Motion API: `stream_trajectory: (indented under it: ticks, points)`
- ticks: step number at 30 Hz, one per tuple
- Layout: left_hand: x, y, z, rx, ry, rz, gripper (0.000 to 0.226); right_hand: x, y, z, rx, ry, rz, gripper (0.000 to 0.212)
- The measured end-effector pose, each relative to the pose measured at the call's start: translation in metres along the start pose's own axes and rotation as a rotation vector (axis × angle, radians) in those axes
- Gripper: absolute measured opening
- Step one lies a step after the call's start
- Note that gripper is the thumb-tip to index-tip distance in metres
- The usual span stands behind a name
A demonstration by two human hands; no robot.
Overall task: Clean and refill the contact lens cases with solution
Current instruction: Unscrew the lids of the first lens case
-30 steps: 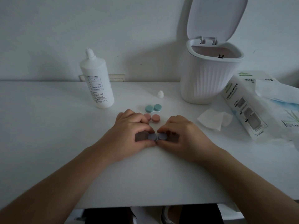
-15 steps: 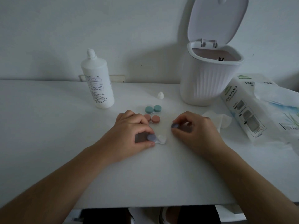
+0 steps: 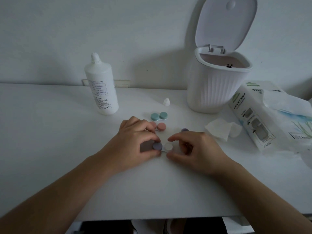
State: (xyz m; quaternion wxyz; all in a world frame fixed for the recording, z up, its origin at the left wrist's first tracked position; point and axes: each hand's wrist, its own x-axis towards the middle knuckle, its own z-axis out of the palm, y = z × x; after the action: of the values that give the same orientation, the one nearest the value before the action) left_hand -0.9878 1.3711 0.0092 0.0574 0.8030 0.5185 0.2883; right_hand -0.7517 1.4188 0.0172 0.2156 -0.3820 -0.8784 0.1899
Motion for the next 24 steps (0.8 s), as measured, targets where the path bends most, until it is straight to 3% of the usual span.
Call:
stream_trajectory:
  ticks: [11,24]
  points:
    - [0.0,0.003,0.0,0.056,-0.018,0.017,0.027,0.006,0.001,0.002,0.033,0.007,0.011,0.019]
    - [0.001,0.007,0.005,0.069,0.004,0.001,0.022,0.011,0.004,0.003,0.126,-0.065,0.055,0.017]
